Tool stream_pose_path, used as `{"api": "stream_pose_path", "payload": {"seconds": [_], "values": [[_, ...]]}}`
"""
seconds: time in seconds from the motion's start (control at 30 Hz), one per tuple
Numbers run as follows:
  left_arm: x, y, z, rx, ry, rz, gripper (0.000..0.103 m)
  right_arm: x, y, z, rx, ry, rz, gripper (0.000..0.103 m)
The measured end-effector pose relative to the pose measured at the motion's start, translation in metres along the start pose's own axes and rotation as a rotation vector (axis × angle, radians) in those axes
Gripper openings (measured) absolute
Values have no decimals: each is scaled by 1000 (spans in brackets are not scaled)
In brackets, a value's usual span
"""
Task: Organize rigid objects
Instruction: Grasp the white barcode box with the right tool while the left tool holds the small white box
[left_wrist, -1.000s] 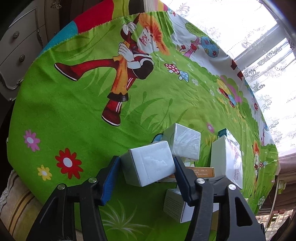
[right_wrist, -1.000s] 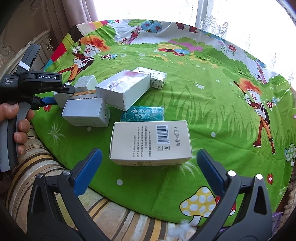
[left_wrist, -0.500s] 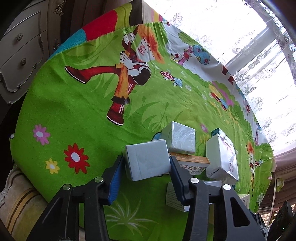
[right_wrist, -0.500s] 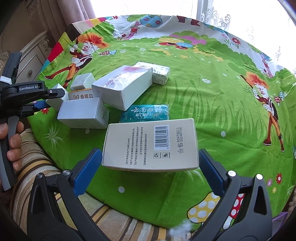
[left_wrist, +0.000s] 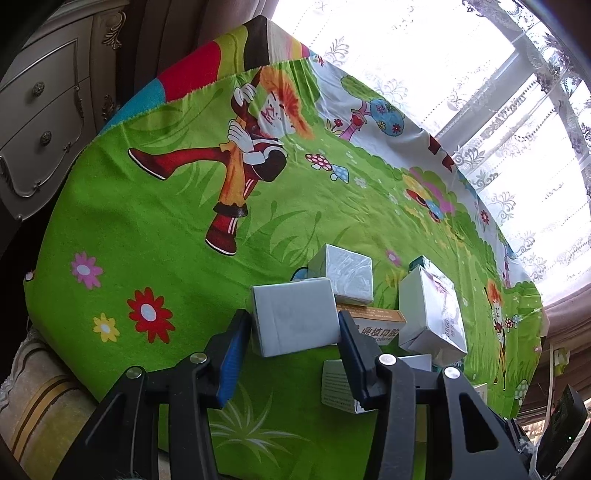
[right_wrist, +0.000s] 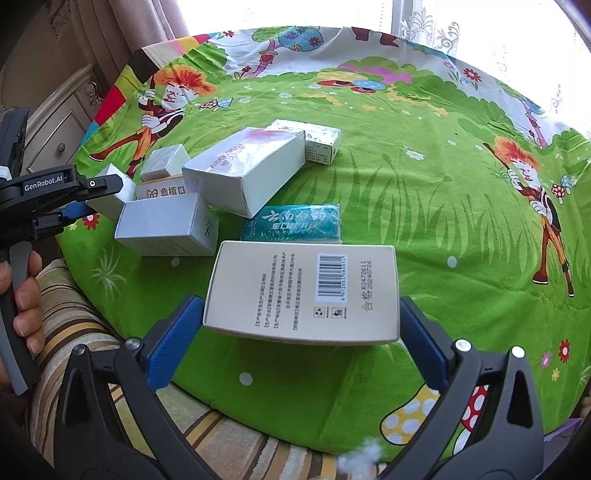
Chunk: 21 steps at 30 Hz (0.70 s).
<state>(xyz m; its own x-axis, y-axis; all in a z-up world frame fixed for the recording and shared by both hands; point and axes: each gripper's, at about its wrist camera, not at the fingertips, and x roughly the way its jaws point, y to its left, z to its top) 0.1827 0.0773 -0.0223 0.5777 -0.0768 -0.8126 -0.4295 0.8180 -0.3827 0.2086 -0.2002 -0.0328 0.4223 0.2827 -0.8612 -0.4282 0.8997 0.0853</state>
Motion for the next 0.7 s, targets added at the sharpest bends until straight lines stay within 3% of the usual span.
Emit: {"api": "stream_pose_path", "payload": {"seconds": [0.33, 0.7], "values": [[-20, -26, -10, 99, -82, -16, 49, 11, 0, -1, 20, 24, -36, 101], [-41, -41, -25, 147, -107, -53, 49, -21, -15, -20, 117, -38, -74, 101]]}}
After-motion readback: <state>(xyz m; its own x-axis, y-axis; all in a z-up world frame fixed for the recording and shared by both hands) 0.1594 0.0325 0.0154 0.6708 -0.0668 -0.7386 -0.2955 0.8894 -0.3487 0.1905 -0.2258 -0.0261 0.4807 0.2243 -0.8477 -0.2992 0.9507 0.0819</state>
